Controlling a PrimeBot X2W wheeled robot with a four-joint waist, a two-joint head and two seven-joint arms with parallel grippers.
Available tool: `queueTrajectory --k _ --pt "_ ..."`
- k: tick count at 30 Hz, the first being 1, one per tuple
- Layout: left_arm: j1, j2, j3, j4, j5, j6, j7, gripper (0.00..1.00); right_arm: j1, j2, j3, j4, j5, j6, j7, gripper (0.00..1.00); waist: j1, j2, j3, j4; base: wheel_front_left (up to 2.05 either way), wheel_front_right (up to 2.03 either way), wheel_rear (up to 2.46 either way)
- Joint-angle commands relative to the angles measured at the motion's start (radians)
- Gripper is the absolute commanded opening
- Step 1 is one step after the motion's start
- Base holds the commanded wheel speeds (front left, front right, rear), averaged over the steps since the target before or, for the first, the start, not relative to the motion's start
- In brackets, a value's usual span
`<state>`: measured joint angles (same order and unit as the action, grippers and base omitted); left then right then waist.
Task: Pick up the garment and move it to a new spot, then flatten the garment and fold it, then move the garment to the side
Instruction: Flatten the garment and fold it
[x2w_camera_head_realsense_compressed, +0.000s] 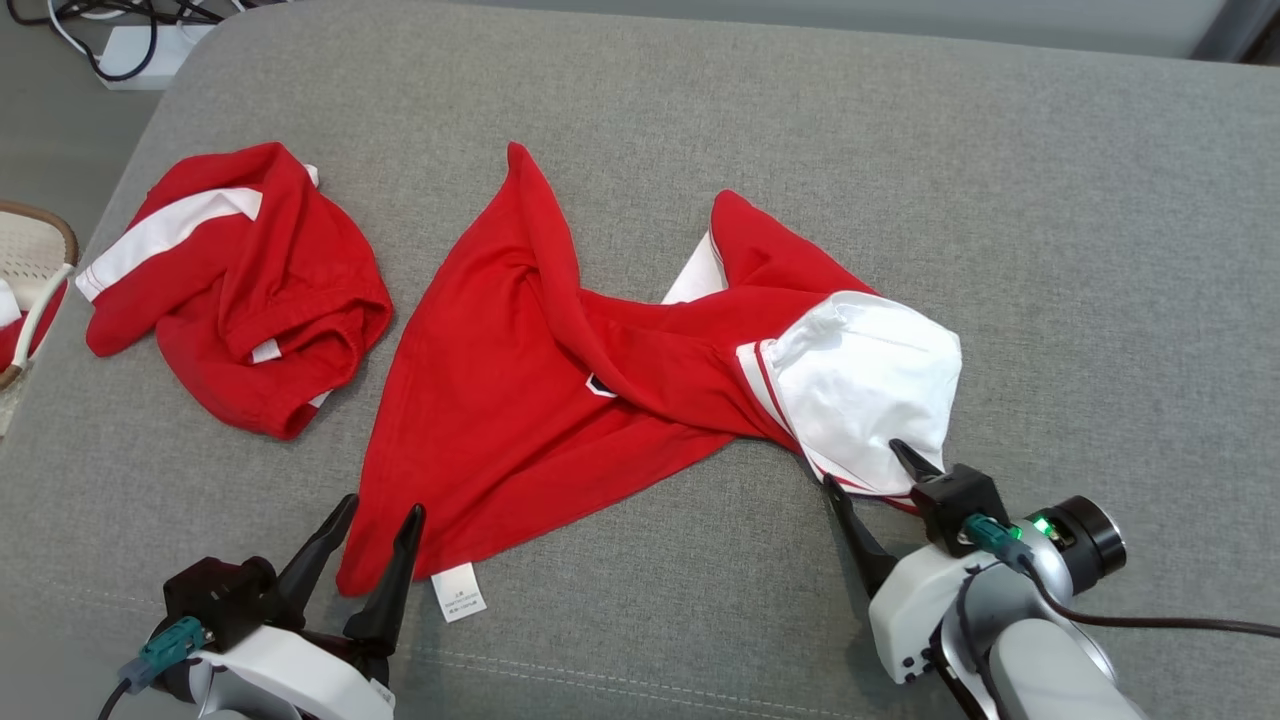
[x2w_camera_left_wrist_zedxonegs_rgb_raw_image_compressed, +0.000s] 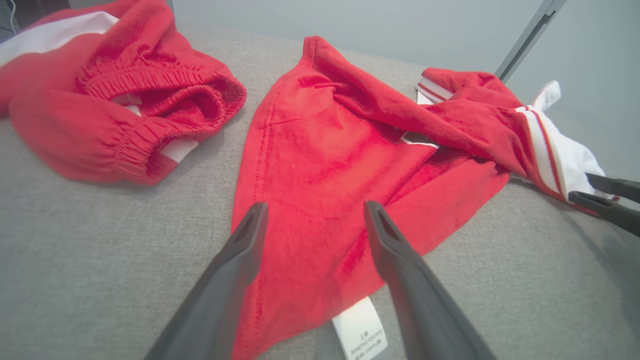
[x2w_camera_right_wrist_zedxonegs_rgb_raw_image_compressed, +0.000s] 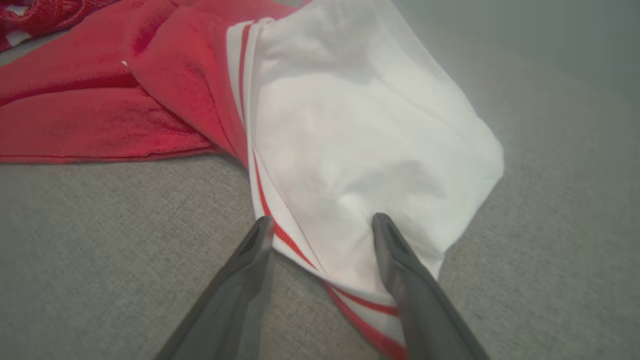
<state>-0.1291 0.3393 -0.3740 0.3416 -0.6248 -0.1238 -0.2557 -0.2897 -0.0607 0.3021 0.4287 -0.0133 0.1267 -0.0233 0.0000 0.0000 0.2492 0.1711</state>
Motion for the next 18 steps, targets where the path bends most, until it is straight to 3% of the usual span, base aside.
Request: queueTrajectory --k 1,8,9,10,18 --pt "-0.017 0.033 0.035 -0.024 0.004 -0.007 -0.006 1.00 0.001 0.010 0.029 -0.032 -0.013 0.004 0.016 1.00 0.0000 0.0000 0.005 -0.001 0.00 0.00 0.00" --pt "-0.032 0.039 0.016 -0.059 -0.011 -0.007 -0.006 1.00 -0.031 0.010 0.050 -0.044 -0.103 0.004 0.174 1.00 0.0000 0.0000 0.028 0.033 0.00 0.00 0.00" --pt "-0.032 0.040 0.014 -0.062 -0.014 -0.007 -0.006 1.00 -0.037 0.010 0.044 -0.046 -0.114 0.004 0.195 0.54 0.0000 0.0000 0.028 0.040 0.00 0.00 0.00" --pt "-0.031 0.041 0.012 -0.066 -0.018 -0.007 -0.006 1.00 -0.051 0.010 0.024 -0.069 -0.119 0.004 0.211 0.00 0.0000 0.0000 0.029 0.051 0.00 0.00 0.00" --pt "-0.024 0.032 -0.003 -0.071 -0.015 -0.007 -0.006 1.00 -0.209 0.010 -0.091 -0.261 -0.179 0.004 0.184 0.00 0.0000 0.0000 0.033 0.073 0.00 0.00 0.00"
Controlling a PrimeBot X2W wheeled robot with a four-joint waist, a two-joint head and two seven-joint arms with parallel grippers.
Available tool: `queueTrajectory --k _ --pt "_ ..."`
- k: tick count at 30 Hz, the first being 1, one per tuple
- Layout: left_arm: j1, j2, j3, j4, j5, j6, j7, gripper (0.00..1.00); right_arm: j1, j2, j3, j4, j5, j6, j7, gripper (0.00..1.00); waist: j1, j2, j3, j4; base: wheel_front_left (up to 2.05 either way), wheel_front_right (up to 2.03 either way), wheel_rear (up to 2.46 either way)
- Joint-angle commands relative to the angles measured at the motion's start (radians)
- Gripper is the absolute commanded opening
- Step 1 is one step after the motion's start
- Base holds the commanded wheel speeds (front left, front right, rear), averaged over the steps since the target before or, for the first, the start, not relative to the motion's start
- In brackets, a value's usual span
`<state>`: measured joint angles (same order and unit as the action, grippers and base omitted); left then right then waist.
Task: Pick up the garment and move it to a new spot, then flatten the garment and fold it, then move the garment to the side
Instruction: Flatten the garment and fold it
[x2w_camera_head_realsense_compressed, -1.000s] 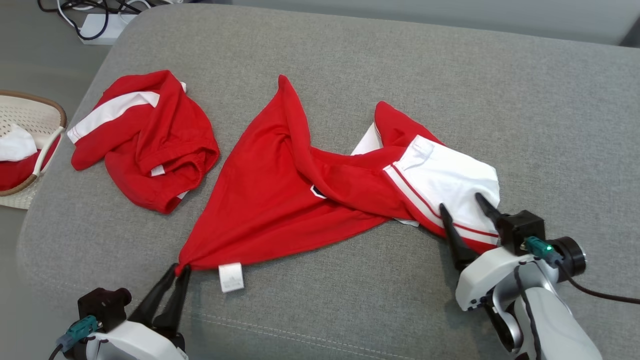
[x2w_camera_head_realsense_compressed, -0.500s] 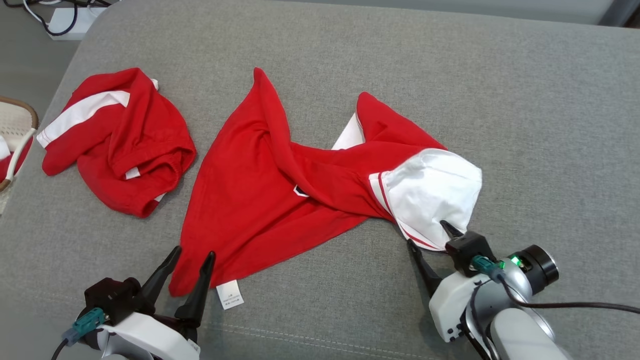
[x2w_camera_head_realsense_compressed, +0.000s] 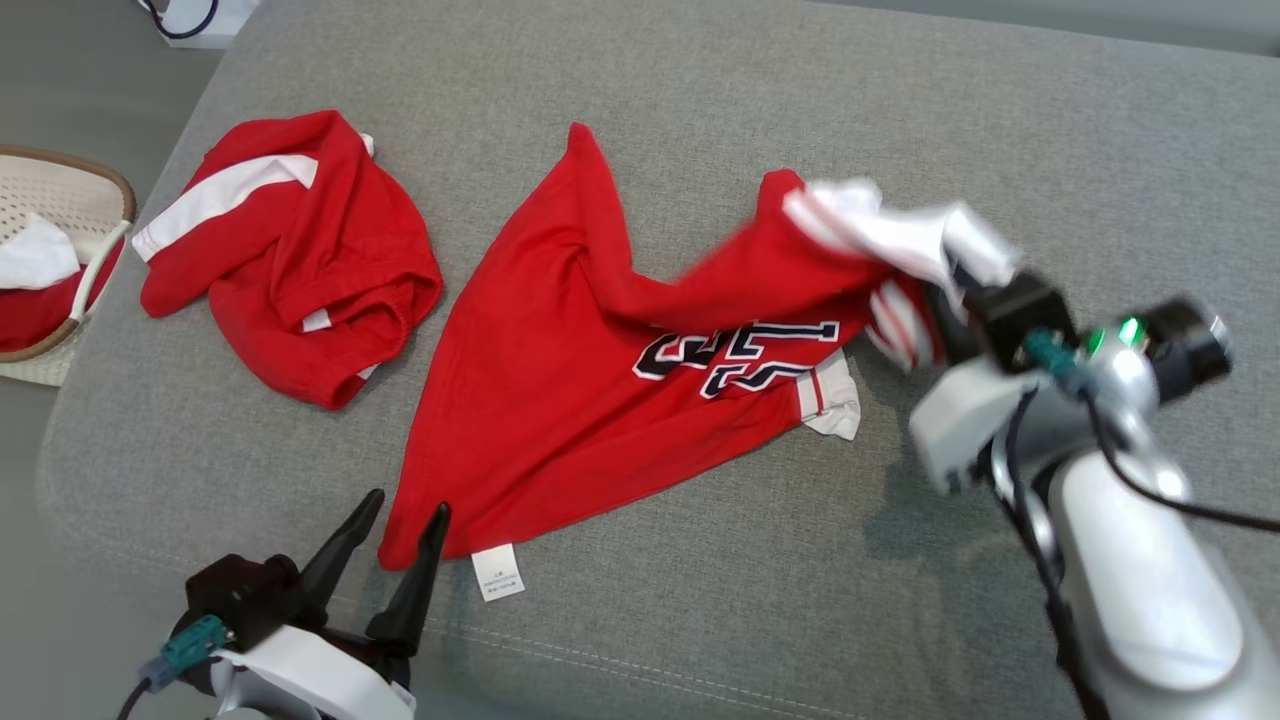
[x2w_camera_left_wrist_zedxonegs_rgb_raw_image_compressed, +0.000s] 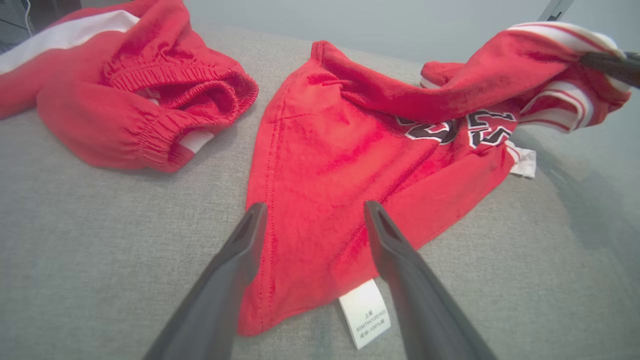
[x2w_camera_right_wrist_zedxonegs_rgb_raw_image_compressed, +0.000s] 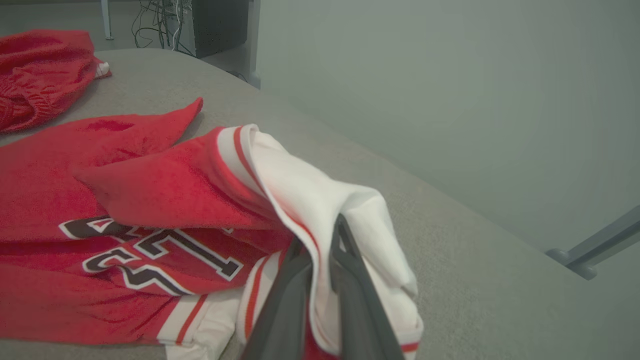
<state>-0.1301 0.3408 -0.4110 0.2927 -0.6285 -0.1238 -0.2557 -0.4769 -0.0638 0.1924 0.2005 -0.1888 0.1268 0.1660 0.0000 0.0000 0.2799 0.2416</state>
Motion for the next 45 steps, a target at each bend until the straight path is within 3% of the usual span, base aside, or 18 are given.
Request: queueTrajectory --k 1,6,10,11,12,15,19,25,34,45 --pt "-0.026 0.029 0.026 -0.025 -0.012 -0.007 -0.006 1.00 -0.055 0.014 0.016 -0.046 -0.012 0.004 0.006 0.00 0.0000 0.0000 0.006 0.008 0.00 0.00 0.00" --pt "-0.054 0.031 -0.050 -0.048 -0.015 -0.007 -0.006 1.00 -0.258 0.014 0.032 -0.009 -0.071 0.004 0.076 0.00 0.0000 0.0000 0.037 0.068 0.00 0.00 0.00" --pt "-0.080 0.033 -0.117 -0.064 -0.034 -0.007 -0.006 1.00 -0.391 0.014 -0.042 0.097 -0.126 0.004 0.140 0.00 0.0000 0.0000 0.071 0.156 0.00 0.00 0.00" --pt "-0.086 0.034 -0.131 -0.064 -0.042 -0.007 -0.006 1.00 -0.410 0.014 -0.075 0.131 -0.140 0.004 0.165 0.41 0.0000 0.0000 0.078 0.179 0.00 0.00 0.00" --pt "-0.091 0.035 -0.144 -0.062 -0.051 -0.007 -0.006 1.00 -0.424 0.014 -0.110 0.166 -0.145 0.004 0.192 1.00 0.0000 0.0000 0.084 0.200 0.00 0.00 0.00" --pt "-0.105 0.036 -0.162 -0.048 -0.077 -0.007 -0.006 1.00 -0.442 0.014 -0.181 0.237 -0.135 0.004 0.208 1.00 0.0000 0.0000 0.094 0.247 0.00 0.00 0.00" --pt "-0.107 0.036 -0.160 -0.035 -0.089 -0.007 -0.006 1.00 -0.425 0.014 -0.165 0.273 -0.082 0.004 0.149 1.00 0.0000 0.0000 0.088 0.245 0.00 0.00 0.00" --pt "-0.093 0.037 -0.148 -0.047 -0.077 -0.007 -0.006 1.00 -0.262 0.014 -0.113 0.210 0.076 0.004 -0.023 1.00 0.0000 0.0000 0.067 0.164 0.00 0.00 0.00" --pt "-0.063 0.077 -0.101 -0.109 -0.037 -0.007 -0.006 1.00 0.146 0.014 -0.105 0.059 0.122 0.004 -0.133 1.00 0.0000 0.0000 0.073 0.010 0.00 0.00 0.00" --pt "-0.047 0.079 -0.102 -0.115 -0.031 -0.007 -0.006 1.00 0.203 0.014 0.005 0.066 0.155 0.004 -0.173 1.00 0.0000 0.0000 0.068 0.010 0.00 0.00 0.00"
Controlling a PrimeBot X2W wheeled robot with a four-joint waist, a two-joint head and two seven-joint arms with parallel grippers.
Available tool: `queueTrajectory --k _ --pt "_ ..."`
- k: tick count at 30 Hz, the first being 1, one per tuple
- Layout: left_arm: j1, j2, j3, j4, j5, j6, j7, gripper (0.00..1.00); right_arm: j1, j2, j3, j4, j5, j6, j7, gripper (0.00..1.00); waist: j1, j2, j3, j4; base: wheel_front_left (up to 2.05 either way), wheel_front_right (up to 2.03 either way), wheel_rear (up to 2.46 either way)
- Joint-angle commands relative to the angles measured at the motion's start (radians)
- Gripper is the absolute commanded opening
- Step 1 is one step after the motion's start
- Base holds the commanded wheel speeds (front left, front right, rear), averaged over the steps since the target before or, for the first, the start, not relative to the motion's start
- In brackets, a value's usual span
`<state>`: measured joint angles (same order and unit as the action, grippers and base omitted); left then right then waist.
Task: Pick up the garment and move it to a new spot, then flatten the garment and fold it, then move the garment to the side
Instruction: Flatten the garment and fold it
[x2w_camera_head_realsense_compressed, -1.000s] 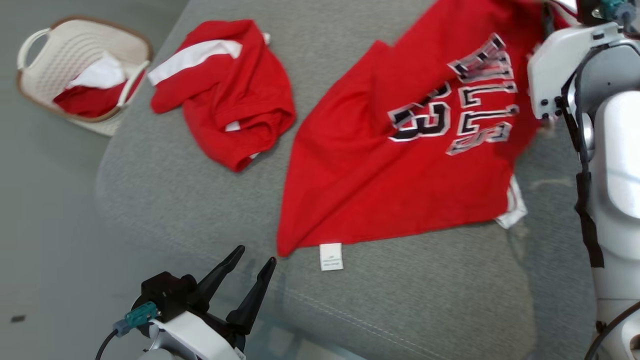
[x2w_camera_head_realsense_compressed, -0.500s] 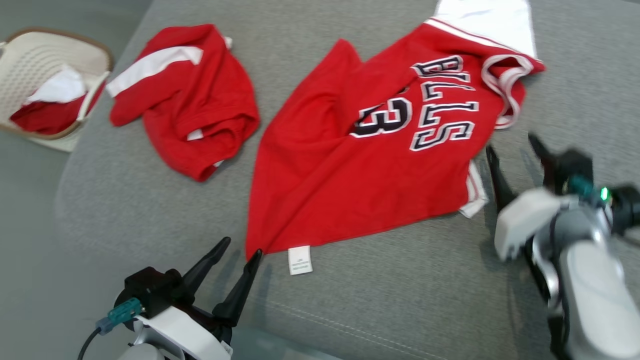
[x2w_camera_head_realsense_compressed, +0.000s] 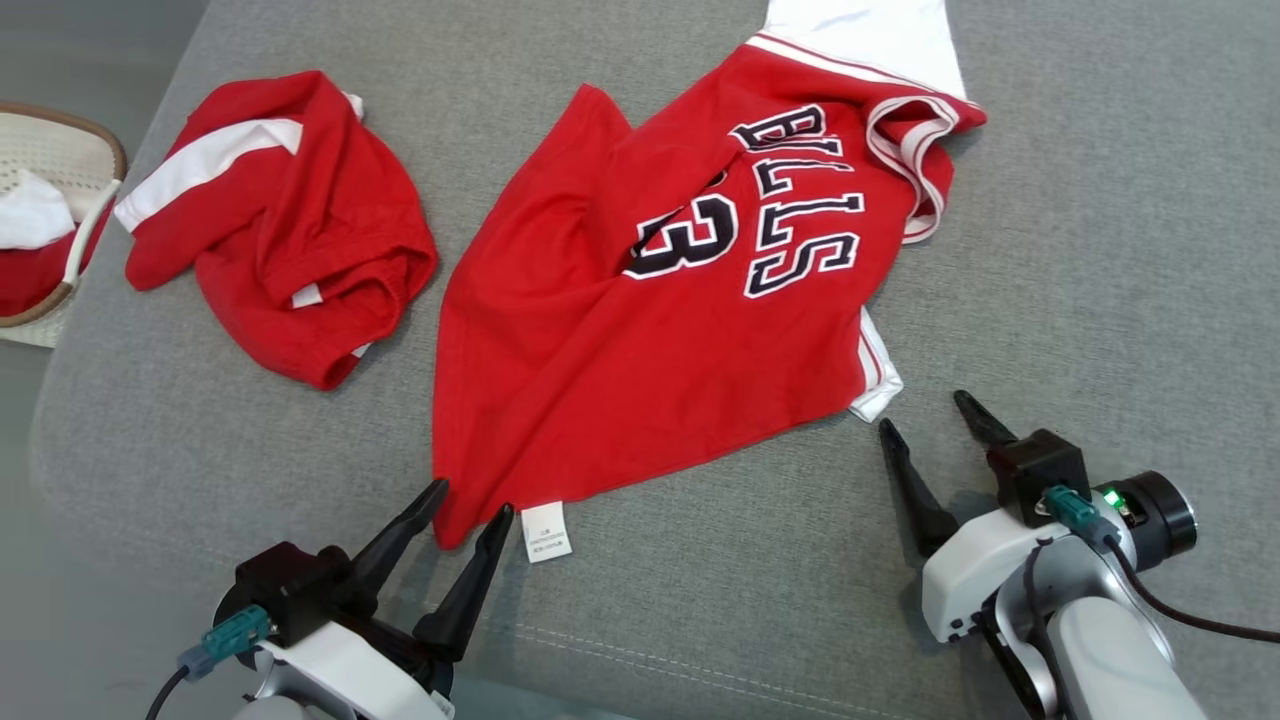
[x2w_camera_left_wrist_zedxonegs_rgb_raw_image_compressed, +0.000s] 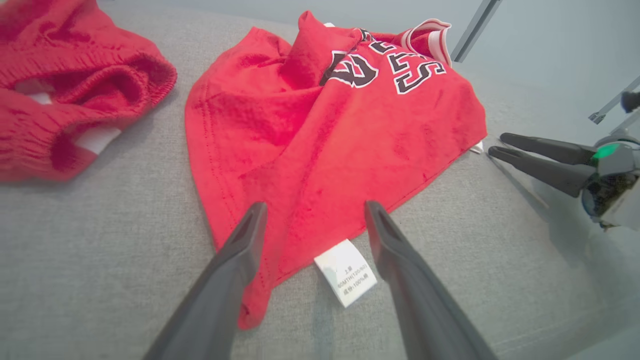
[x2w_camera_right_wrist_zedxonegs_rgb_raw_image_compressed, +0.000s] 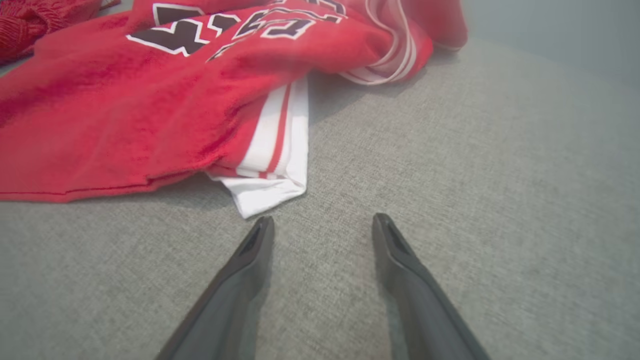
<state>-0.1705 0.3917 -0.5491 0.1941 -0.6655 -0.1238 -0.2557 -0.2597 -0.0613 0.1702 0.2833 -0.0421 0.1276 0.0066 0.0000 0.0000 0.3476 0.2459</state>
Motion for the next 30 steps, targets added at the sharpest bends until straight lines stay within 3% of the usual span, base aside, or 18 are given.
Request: queueTrajectory --k 1,14,15,16,17,19,24,30 --pt "-0.008 0.027 0.034 -0.014 0.005 -0.007 -0.006 1.00 -0.020 0.011 0.032 -0.009 0.012 0.003 -0.012 1.00 0.0000 0.0000 0.000 0.012 0.00 0.00 0.00" --pt "-0.022 0.021 0.025 -0.004 0.010 -0.007 -0.006 1.00 -0.104 0.011 0.092 0.125 0.085 0.003 -0.049 1.00 0.0000 0.0000 0.010 0.051 0.00 0.00 0.00" --pt "-0.023 0.021 0.024 -0.003 0.009 -0.007 -0.006 1.00 -0.109 0.011 0.104 0.138 0.087 0.003 -0.047 0.52 0.0000 0.0000 0.009 0.051 0.00 0.00 0.00" --pt "-0.023 0.020 0.025 -0.001 0.009 -0.007 -0.006 1.00 -0.114 0.011 0.111 0.149 0.088 0.003 -0.046 0.34 0.0000 0.0000 0.009 0.051 0.00 0.00 0.00" --pt "-0.023 0.020 0.026 0.000 0.009 -0.007 -0.006 1.00 -0.118 0.011 0.112 0.159 0.087 0.003 -0.048 0.05 0.0000 0.0000 0.008 0.050 0.00 0.00 0.00" --pt "-0.023 0.020 0.027 0.001 0.008 -0.007 -0.006 1.00 -0.122 0.011 0.109 0.169 0.079 0.003 -0.045 0.00 0.0000 0.0000 0.007 0.048 0.00 0.00 0.00" --pt "-0.015 0.019 0.036 0.003 0.013 -0.007 -0.006 1.00 -0.123 0.011 0.036 0.163 0.005 0.003 -0.040 0.00 0.0000 0.0000 -0.015 0.028 0.00 0.00 0.00" --pt "0.004 0.011 0.043 0.001 0.033 -0.007 -0.006 1.00 -0.092 0.011 -0.095 0.039 -0.124 0.003 -0.010 0.00 0.0000 0.0000 -0.052 -0.023 0.00 0.00 0.00"
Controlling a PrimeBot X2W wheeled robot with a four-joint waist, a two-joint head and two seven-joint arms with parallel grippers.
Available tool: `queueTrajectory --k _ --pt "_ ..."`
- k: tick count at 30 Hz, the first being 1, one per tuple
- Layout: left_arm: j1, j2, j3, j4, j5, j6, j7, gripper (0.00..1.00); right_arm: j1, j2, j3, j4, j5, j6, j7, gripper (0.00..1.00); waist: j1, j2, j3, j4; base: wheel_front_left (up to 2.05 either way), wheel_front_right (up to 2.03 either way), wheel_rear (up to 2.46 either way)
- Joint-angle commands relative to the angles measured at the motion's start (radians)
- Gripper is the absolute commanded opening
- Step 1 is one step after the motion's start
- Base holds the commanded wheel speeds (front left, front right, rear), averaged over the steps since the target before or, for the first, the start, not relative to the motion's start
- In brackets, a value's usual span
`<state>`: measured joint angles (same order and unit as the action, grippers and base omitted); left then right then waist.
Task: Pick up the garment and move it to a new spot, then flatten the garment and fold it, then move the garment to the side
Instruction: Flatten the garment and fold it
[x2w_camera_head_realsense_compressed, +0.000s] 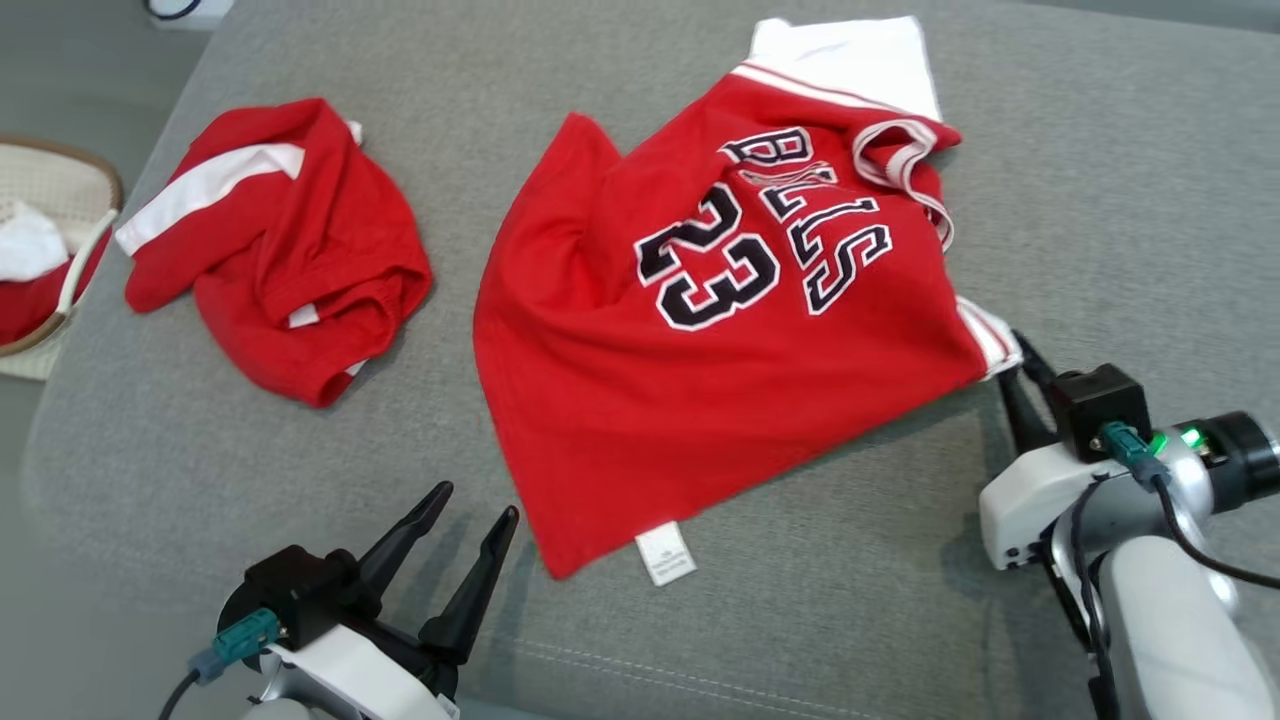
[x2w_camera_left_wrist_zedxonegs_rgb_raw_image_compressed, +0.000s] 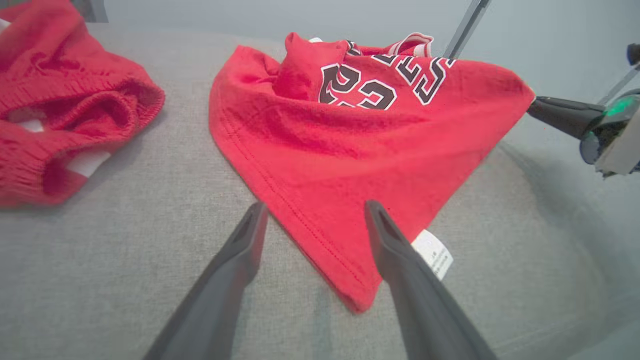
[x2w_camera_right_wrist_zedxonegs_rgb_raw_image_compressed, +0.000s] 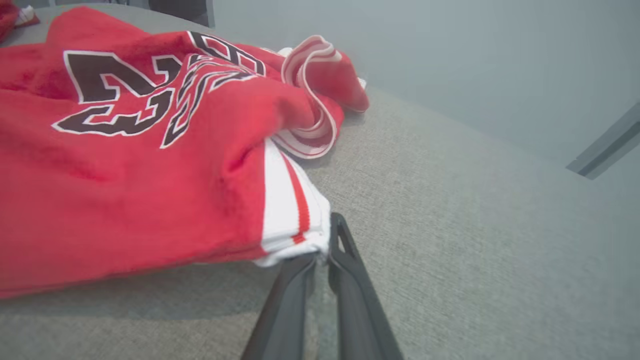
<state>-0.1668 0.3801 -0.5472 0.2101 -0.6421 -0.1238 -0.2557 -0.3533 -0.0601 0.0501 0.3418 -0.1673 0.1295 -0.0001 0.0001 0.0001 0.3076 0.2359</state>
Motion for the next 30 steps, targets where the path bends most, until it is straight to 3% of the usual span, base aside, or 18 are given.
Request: queueTrajectory --k 1,10,11,12,13,14,20,30 --pt "0.004 0.020 0.041 -0.016 0.014 -0.007 -0.006 1.00 0.010 0.010 0.012 -0.051 -0.024 0.001 0.008 0.00 -0.0001 -0.0001 -0.019 -0.024 0.00 0.00 0.00" --pt "0.042 -0.004 0.050 -0.011 0.052 -0.007 -0.006 1.00 0.142 0.010 0.021 -0.368 -0.233 0.001 0.167 0.00 -0.0001 -0.0001 -0.070 -0.140 0.00 0.00 0.00" --pt "0.045 -0.007 0.053 -0.010 0.054 -0.007 -0.006 1.00 0.157 0.010 0.029 -0.393 -0.242 0.001 0.180 0.13 -0.0001 -0.0001 -0.072 -0.149 0.00 0.00 0.00" --pt "0.048 -0.009 0.055 -0.010 0.056 -0.007 -0.006 1.00 0.170 0.010 0.035 -0.422 -0.240 0.001 0.189 0.36 -0.0001 -0.0001 -0.072 -0.158 0.00 0.00 0.00" --pt "0.050 -0.009 0.056 -0.012 0.060 -0.007 -0.006 1.00 0.182 0.010 0.041 -0.453 -0.236 0.001 0.193 0.85 -0.0001 -0.0001 -0.071 -0.165 0.00 0.00 0.00" --pt "0.050 -0.010 0.058 -0.012 0.062 -0.007 -0.006 1.00 0.194 0.010 0.046 -0.484 -0.231 0.001 0.195 1.00 -0.0001 -0.0001 -0.069 -0.169 0.00 0.00 0.00" --pt "0.052 -0.002 0.060 -0.022 0.064 -0.007 -0.006 1.00 0.313 0.010 0.023 -0.587 -0.106 0.001 0.201 1.00 -0.0001 -0.0001 -0.054 -0.181 0.00 0.00 0.00" --pt "0.039 0.034 0.059 -0.047 0.053 -0.007 -0.006 1.00 0.388 0.010 0.044 -0.395 0.028 0.001 0.104 1.00 -0.0001 -0.0001 -0.018 -0.169 0.00 0.00 0.00"
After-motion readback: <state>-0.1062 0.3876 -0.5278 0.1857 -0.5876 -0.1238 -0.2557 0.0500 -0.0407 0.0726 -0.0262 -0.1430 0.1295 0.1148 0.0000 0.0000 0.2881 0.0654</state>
